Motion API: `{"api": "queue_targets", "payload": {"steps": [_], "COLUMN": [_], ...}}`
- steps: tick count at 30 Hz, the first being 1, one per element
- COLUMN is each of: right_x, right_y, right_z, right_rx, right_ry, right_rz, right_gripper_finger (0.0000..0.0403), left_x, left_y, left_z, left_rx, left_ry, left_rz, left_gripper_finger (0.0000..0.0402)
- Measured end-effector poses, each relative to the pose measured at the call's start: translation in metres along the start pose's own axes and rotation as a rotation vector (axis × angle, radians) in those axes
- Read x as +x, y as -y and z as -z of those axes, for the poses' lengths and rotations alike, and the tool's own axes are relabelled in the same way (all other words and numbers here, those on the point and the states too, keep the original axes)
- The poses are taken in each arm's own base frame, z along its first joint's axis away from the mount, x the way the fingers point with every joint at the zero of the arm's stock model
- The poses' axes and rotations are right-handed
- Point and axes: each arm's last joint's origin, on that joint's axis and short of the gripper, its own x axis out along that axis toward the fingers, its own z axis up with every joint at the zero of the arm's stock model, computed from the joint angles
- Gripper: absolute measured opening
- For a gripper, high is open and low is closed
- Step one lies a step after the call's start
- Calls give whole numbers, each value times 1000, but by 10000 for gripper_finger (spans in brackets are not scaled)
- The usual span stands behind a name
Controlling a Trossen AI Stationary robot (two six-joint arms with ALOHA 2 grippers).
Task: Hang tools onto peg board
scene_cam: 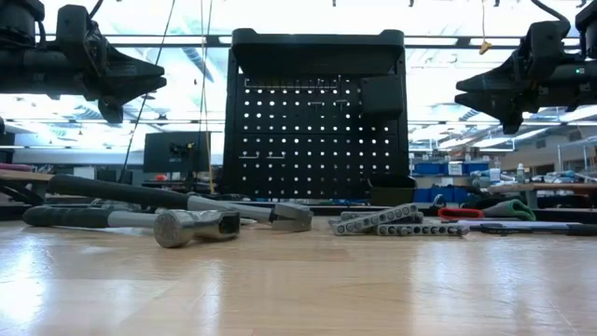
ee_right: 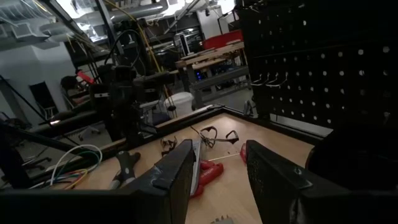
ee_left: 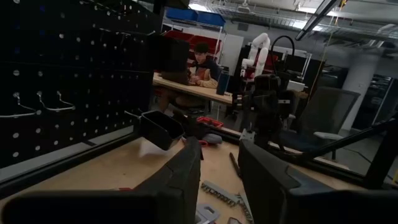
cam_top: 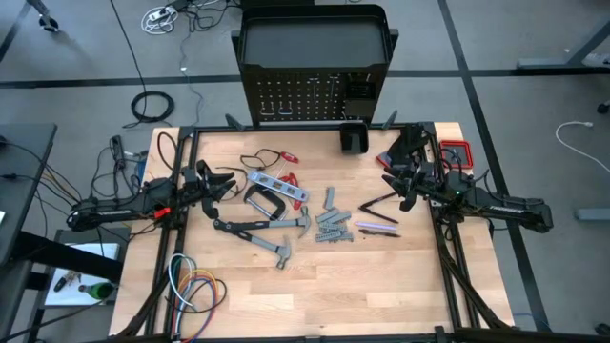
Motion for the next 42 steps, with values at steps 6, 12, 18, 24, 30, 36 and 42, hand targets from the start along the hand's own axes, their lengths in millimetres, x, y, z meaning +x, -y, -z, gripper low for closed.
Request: {"api": "queue_targets", "payload": {"steps": [6,12,18,24,30,36,42], "right_x": [0,0,0,0,0,0,0], "right_y": [0,0,0,0,0,-1,-2], "right_z": [0,0,0,0,-1,-2,-8], "right_rx": [0,0,0,0,-39,-74,11], "right_ry": [0,0,0,0,12,23,86], "right_rz": [0,0,0,0,-3,-6,-25], "right_gripper_finger": [155,155,155,155,155,155,155], "left_x": [0,0,0,0,-1,-2,-3], "left_y": [0,0,0,0,1,2,3], "left_z": [0,0,0,0,-13,-17,-23], "left_rx": [0,0,0,1,166,237,218], "left_ry": [0,0,0,2,136,180,237], "left_rz": [0,0,0,0,-34,-41,-37], "left_gripper_finger": [113,113,113,113,113,113,113]}}
